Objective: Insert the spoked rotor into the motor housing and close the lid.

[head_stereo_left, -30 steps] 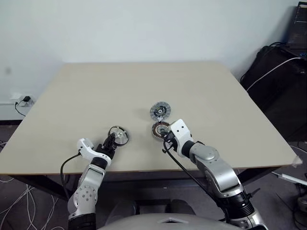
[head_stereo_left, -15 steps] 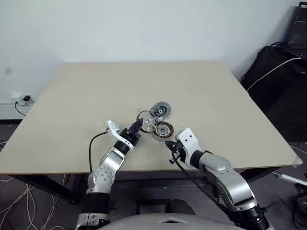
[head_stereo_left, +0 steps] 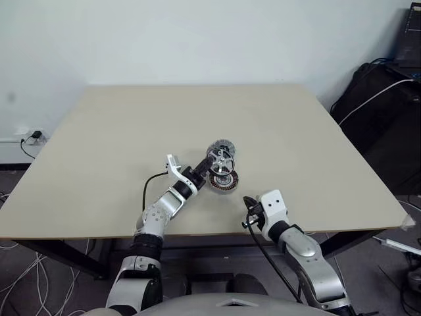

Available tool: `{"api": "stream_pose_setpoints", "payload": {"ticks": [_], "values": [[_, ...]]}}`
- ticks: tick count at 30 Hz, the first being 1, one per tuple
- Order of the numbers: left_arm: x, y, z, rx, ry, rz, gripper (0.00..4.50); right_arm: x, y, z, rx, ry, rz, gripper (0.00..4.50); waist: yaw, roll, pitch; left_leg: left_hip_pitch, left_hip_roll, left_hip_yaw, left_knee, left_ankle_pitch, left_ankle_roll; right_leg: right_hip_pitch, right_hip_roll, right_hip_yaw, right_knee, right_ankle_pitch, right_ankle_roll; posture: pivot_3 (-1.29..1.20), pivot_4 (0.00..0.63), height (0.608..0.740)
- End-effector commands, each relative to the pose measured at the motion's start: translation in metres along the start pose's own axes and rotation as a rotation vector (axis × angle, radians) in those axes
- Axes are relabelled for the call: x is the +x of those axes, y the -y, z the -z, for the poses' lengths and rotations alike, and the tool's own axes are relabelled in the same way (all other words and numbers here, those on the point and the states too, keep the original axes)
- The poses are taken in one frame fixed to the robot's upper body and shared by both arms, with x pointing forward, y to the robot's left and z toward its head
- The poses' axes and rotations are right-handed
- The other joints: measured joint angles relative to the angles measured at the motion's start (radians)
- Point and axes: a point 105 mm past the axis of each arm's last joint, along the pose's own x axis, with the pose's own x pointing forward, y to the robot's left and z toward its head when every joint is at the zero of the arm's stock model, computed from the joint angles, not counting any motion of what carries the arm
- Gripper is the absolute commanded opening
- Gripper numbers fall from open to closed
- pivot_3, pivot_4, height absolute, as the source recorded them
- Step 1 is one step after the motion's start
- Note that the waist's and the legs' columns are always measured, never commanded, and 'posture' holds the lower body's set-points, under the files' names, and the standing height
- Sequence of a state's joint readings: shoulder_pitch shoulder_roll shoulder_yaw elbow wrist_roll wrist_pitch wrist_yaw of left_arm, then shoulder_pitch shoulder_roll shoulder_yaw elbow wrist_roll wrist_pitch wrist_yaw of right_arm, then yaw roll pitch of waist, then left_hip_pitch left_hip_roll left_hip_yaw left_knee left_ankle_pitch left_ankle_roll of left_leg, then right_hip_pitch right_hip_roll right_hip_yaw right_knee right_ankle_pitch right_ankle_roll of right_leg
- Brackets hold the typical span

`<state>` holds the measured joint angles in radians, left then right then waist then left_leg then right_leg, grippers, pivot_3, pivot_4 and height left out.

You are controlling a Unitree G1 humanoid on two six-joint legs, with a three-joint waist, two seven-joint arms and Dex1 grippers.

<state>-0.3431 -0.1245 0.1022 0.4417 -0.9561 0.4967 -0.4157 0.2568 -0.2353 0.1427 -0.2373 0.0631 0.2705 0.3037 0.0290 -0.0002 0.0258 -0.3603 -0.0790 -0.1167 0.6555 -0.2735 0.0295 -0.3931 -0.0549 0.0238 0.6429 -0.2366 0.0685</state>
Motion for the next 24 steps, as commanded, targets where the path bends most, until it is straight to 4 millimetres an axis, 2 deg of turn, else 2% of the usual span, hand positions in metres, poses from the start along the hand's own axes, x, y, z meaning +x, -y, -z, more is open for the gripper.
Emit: {"api": "stream_pose_setpoints", "payload": {"ticks": [1,13,24], "values": [[0.012,0.015,0.030,-0.145,-0.017,0.076,0.46,-0.002,0.004,-0.015,0.049,0.109,0.024,0.00,-0.002,0.000,0.000,0.000,0.000,0.000,0.000,0.000,0.000,0.001,0.000,0.000,0.000,0.000,0.000,0.00,0.000,0.740],[0.010,-0.013,0.049,-0.186,-0.064,-0.055,0.46,-0.003,0.008,-0.015,0.070,0.115,0.043,0.00,-0.001,0.000,0.000,0.000,0.000,0.000,0.000,0.000,0.000,0.000,0.000,0.001,0.000,0.000,0.000,0.00,0.000,0.740],[0.014,-0.012,0.056,-0.194,-0.078,-0.048,0.46,-0.001,0.005,-0.018,0.067,0.115,0.021,0.00,0.000,0.000,0.000,0.000,0.000,0.000,0.000,0.000,0.000,0.000,0.000,0.001,0.000,0.000,0.000,0.00,0.000,0.740]]}}
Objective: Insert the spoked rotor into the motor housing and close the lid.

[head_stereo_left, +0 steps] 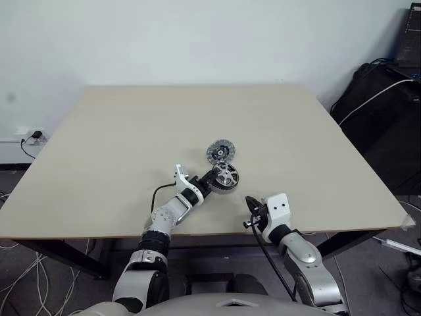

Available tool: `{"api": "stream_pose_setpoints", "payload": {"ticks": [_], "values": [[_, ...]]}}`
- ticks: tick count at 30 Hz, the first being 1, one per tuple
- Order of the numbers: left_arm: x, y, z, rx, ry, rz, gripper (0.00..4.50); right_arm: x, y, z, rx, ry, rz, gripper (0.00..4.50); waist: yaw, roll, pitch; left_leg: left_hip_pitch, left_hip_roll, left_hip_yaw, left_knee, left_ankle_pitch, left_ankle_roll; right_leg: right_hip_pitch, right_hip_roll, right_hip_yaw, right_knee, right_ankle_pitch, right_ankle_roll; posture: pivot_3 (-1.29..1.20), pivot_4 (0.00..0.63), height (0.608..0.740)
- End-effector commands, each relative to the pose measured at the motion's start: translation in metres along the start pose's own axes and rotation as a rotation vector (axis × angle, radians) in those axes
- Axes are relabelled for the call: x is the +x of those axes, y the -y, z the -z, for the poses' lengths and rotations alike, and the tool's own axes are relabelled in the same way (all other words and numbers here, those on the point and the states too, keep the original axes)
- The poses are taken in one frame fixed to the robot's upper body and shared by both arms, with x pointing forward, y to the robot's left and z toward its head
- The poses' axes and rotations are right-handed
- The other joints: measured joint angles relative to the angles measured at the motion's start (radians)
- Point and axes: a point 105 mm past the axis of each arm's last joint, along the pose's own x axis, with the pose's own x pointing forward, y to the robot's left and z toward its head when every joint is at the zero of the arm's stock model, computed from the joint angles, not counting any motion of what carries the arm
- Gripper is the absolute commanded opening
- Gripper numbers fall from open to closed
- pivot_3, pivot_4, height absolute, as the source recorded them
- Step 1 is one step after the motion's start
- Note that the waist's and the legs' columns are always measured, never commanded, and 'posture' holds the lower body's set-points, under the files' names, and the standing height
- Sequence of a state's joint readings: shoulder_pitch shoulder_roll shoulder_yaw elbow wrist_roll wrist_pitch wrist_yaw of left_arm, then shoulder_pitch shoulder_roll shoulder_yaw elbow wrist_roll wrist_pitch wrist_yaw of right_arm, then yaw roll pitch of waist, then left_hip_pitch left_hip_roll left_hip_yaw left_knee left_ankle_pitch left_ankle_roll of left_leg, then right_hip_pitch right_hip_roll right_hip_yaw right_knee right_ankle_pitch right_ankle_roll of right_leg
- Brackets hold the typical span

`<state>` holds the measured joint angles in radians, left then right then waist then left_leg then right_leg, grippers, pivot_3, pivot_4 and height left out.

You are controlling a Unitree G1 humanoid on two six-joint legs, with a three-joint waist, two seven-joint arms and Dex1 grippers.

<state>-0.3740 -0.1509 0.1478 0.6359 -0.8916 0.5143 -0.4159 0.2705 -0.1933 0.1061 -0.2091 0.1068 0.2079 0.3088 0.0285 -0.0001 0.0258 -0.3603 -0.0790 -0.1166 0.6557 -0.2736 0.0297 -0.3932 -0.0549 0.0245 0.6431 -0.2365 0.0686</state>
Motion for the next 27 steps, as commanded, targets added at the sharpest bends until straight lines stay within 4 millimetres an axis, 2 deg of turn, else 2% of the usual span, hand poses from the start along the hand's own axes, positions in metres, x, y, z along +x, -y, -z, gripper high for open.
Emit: {"api": "stream_pose_setpoints", "payload": {"ticks": [1,15,16,19,27], "values": [[0.016,0.023,0.030,-0.103,-0.008,0.093,0.46,0.001,0.002,-0.017,-0.007,0.059,-0.005,0.00,0.000,0.000,0.000,0.000,0.000,0.000,0.000,0.000,0.000,0.000,0.000,0.000,0.000,0.000,0.000,0.00,0.000,0.740],[0.021,0.023,0.028,-0.101,0.004,0.094,0.46,0.000,0.002,-0.016,-0.012,0.045,-0.004,0.00,0.000,0.000,0.000,0.000,0.000,0.000,0.001,0.000,0.000,0.000,0.000,0.000,0.000,0.000,0.000,0.00,0.000,0.740],[0.021,0.023,0.028,-0.099,0.004,0.094,1.19,-0.001,0.002,-0.016,-0.012,0.044,-0.004,0.00,0.000,0.000,0.000,0.000,0.000,0.000,0.001,0.000,0.000,0.000,0.000,0.000,0.000,0.000,0.000,0.00,0.000,0.740],[0.021,0.024,0.026,-0.080,0.007,0.091,2.07,-0.001,0.003,-0.016,-0.012,0.042,-0.002,0.00,0.000,0.001,-0.001,0.000,0.000,0.000,0.002,0.000,0.000,0.000,0.000,0.000,0.000,0.000,0.000,0.00,0.000,0.740],[0.014,0.028,0.011,-0.003,0.053,0.079,2.07,0.003,-0.001,-0.015,-0.009,0.035,-0.014,0.00,0.000,0.001,-0.001,0.000,0.000,0.000,0.003,0.000,0.000,0.000,0.000,0.000,0.001,0.000,0.001,0.00,0.000,0.740]]}}
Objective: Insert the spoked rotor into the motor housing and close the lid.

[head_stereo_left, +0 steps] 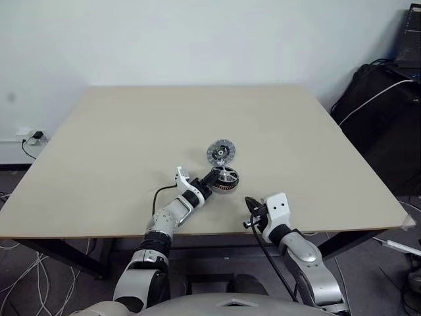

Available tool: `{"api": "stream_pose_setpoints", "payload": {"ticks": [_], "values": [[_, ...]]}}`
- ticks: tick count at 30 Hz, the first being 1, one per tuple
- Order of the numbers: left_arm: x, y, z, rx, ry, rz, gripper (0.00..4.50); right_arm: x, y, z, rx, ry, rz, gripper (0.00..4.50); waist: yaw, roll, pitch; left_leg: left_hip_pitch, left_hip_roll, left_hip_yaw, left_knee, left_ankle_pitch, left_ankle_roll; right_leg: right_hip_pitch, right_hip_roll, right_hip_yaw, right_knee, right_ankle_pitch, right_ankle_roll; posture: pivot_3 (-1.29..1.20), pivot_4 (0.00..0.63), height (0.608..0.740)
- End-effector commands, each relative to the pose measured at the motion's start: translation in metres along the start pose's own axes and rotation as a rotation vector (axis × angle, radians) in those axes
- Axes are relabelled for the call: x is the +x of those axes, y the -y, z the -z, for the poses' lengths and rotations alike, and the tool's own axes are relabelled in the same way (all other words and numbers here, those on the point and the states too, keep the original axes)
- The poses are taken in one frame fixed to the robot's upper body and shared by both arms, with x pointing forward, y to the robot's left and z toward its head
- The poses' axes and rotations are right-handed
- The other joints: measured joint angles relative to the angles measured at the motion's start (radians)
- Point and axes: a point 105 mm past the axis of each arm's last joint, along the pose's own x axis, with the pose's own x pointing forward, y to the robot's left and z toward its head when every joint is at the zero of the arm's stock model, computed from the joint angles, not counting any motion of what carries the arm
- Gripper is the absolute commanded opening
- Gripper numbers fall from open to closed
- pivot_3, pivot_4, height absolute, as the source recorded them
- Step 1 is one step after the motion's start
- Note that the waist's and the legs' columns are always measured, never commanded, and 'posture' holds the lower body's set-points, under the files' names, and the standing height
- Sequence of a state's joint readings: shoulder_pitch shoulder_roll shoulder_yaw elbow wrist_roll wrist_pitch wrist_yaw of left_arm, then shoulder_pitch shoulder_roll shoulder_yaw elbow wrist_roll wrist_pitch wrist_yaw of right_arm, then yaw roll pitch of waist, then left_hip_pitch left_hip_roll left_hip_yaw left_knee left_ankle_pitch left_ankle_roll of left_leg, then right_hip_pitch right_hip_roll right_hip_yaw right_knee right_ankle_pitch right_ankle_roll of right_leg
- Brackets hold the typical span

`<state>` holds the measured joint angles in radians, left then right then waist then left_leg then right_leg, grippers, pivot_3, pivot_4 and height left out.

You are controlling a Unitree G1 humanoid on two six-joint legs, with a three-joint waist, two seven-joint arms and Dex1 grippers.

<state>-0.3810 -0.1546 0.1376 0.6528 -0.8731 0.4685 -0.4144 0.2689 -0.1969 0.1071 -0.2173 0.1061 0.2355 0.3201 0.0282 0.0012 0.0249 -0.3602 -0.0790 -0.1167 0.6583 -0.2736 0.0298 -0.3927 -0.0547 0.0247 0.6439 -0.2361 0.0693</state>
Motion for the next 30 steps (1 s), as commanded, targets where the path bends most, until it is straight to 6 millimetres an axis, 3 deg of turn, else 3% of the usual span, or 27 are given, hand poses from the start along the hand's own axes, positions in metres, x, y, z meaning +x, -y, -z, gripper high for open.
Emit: {"api": "stream_pose_setpoints", "payload": {"ticks": [1,22,30], "values": [[0.011,0.031,0.010,-0.026,0.040,0.086,2.07,0.004,0.000,-0.017,-0.011,0.054,-0.001,0.00,0.000,0.000,0.000,0.000,0.000,0.000,0.000,0.000,0.000,0.000,0.000,0.000,0.000,0.000,0.000,0.00,0.000,0.740],[-0.007,0.012,0.015,0.185,-0.058,-0.092,2.07,0.009,-0.003,-0.015,0.001,0.043,-0.015,0.00,-0.001,0.000,0.000,0.000,0.000,0.000,0.000,0.000,0.000,0.000,0.000,0.000,0.000,0.000,0.000,0.00,0.000,0.740],[-0.023,0.008,-0.002,0.563,-0.018,-0.166,2.07,0.013,-0.007,-0.019,0.005,0.053,-0.033,0.00,0.001,0.001,-0.001,0.000,0.000,0.001,0.000,0.000,0.000,0.000,0.000,0.001,0.000,0.002,-0.004,0.00,0.000,0.740]]}}
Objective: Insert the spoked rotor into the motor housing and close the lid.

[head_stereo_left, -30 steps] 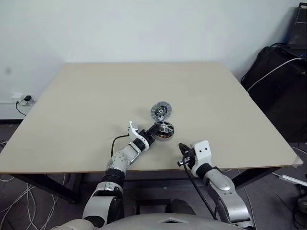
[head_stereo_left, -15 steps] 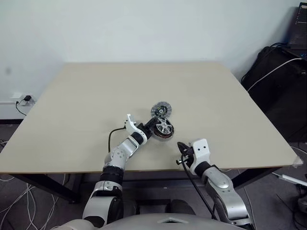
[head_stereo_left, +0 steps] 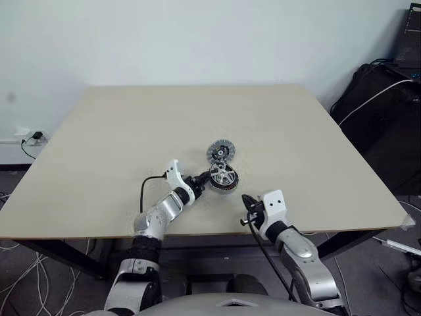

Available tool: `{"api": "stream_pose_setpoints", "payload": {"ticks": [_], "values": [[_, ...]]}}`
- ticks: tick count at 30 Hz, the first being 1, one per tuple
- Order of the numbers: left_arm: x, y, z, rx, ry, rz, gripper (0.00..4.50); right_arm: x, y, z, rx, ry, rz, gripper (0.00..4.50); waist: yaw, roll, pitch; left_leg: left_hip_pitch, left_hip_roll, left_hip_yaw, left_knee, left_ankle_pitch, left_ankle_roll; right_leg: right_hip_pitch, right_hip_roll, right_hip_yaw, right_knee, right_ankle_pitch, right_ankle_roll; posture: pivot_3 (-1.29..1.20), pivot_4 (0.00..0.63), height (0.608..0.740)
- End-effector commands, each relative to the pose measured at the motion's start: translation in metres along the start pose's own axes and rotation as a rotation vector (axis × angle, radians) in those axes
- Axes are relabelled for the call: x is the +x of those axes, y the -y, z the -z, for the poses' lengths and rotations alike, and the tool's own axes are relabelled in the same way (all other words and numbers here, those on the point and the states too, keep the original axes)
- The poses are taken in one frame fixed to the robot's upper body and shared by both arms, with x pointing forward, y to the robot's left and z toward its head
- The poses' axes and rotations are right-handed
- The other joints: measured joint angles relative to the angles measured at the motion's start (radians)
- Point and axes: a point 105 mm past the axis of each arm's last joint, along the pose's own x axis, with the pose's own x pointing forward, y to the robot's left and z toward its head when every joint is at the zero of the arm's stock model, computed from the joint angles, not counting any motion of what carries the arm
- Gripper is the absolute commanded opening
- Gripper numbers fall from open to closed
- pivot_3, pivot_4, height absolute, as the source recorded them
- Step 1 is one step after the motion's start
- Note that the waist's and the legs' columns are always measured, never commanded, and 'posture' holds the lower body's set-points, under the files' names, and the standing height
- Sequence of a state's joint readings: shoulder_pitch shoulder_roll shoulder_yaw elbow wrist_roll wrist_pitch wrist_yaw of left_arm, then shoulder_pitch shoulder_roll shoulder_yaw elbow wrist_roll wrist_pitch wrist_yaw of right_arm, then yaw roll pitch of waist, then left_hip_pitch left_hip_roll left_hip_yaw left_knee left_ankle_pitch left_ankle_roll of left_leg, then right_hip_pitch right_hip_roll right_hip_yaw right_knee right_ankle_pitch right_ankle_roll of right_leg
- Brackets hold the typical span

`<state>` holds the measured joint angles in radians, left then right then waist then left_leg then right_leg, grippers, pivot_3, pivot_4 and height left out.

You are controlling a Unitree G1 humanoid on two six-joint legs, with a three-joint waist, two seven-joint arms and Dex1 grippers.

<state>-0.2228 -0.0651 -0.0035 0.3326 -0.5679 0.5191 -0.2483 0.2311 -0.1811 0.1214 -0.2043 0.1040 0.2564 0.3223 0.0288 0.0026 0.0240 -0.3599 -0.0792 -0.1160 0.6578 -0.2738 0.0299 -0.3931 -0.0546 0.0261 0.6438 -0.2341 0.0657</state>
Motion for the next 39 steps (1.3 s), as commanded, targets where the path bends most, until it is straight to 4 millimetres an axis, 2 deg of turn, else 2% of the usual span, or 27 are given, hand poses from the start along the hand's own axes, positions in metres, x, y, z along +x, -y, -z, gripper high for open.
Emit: {"api": "stream_pose_setpoints", "payload": {"ticks": [1,7,13,16,25,39], "values": [[-0.001,0.026,-0.013,0.170,0.117,0.043,2.07,0.006,-0.002,-0.017,0.004,0.053,-0.011,0.00,0.001,0.000,0.000,0.000,0.000,0.000,0.000,0.000,0.000,0.000,0.000,0.000,0.000,0.001,-0.001,0.00,0.000,0.740],[-0.021,0.017,-0.017,0.277,0.189,0.019,2.07,0.013,-0.007,-0.031,0.007,0.089,-0.031,0.00,0.002,0.002,-0.001,0.000,0.001,0.000,0.000,0.000,-0.001,0.000,-0.004,0.000,0.000,-0.003,0.000,0.00,0.000,0.740],[-0.035,0.007,-0.019,0.327,0.232,-0.024,2.07,0.017,-0.010,-0.033,0.002,0.086,-0.055,0.00,0.002,0.003,-0.001,0.000,0.001,0.000,0.000,0.000,0.000,0.000,-0.004,-0.001,0.000,-0.002,0.002,0.00,0.000,0.740],[-0.041,0.003,-0.027,0.371,0.301,-0.057,2.07,0.019,-0.012,-0.035,0.008,0.084,-0.065,0.00,0.002,0.003,-0.001,0.000,0.001,0.000,0.000,0.000,0.000,0.000,-0.004,-0.001,0.000,-0.002,0.001,0.00,0.000,0.740],[-0.043,0.001,-0.034,0.452,0.366,-0.083,2.07,0.020,-0.013,-0.035,0.019,0.069,-0.076,0.00,0.003,0.003,-0.001,0.000,0.000,0.000,0.000,0.000,0.000,0.000,-0.002,-0.001,0.000,-0.002,0.002,0.00,0.000,0.740],[-0.046,-0.010,-0.036,0.424,0.380,-0.118,2.07,0.025,-0.020,-0.039,0.010,0.056,-0.103,0.00,0.002,0.003,-0.001,0.000,0.001,0.000,0.000,0.000,0.000,0.000,0.000,-0.001,0.000,-0.002,0.002,0.00,0.000,0.740]]}}
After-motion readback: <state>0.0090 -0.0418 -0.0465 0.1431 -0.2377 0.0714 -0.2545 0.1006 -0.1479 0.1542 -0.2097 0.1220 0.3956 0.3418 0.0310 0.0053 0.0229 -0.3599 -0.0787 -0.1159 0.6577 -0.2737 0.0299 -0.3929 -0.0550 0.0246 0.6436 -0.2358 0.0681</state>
